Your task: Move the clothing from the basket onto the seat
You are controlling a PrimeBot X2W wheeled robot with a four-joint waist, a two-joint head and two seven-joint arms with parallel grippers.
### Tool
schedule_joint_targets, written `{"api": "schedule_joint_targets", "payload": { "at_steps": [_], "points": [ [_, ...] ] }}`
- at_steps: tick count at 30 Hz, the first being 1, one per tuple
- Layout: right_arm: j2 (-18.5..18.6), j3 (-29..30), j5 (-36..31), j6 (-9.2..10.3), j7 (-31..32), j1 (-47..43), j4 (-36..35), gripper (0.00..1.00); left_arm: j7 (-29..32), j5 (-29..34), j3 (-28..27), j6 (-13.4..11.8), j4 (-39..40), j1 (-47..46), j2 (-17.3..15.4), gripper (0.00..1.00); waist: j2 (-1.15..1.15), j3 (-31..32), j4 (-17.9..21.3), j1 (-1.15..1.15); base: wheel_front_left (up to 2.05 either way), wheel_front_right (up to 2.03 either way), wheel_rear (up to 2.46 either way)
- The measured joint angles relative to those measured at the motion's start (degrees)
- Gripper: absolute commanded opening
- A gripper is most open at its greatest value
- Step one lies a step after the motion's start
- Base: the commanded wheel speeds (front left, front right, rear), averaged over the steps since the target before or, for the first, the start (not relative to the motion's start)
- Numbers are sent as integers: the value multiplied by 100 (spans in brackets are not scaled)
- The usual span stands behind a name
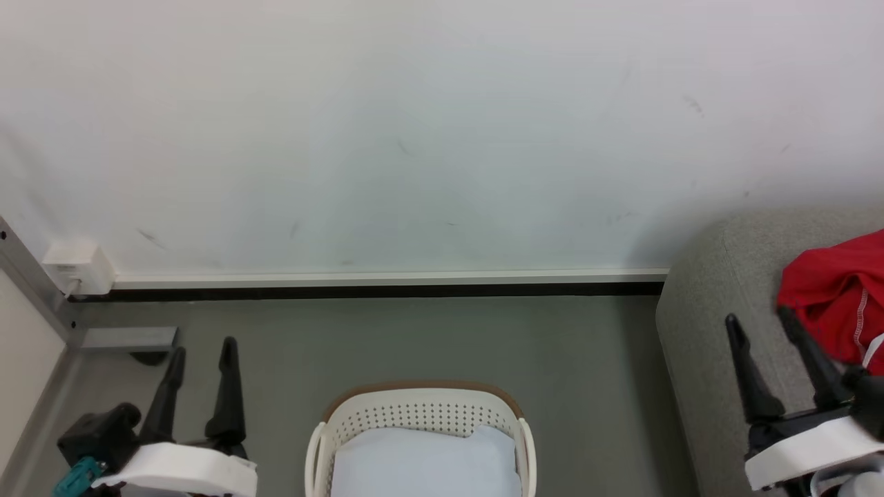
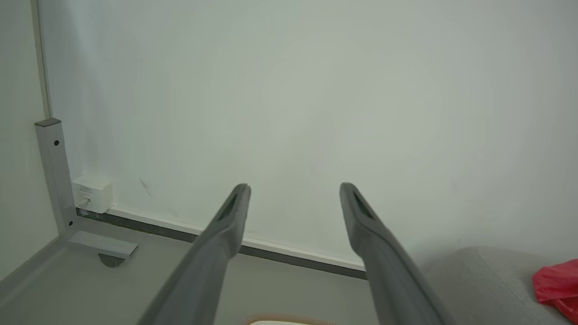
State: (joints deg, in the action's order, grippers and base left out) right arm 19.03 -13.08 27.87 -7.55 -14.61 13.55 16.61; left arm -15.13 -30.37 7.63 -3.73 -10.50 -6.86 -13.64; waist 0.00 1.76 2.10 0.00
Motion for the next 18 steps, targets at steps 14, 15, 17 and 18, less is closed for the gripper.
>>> {"api": "schedule_joint_targets", "payload": {
  "at_steps": [14, 15, 17, 18],
  "points": [
    [-860, 227, -382, 0, -43, -665, -234, 100, 0, 1298, -892, 553, -247, 444, 731, 100, 0, 46, -44, 0, 0, 0, 0],
    [-871, 231, -412, 0, -43, -678, -240, 100, 0, 1393, -898, 591, -261, 470, 756, 100, 0, 39, -45, 0, 0, 0, 0],
    [-878, 220, -445, 0, -43, -677, -244, 100, 0, 1577, -911, 670, -308, 479, 790, 100, 0, 26, -42, 0, 0, 0, 0],
    [-887, 213, -457, 0, -43, -675, -242, 100, 0, 1630, -917, 689, -322, 478, 814, 100, 0, 24, -41, 0, 0, 0, 0]
  ]
}}
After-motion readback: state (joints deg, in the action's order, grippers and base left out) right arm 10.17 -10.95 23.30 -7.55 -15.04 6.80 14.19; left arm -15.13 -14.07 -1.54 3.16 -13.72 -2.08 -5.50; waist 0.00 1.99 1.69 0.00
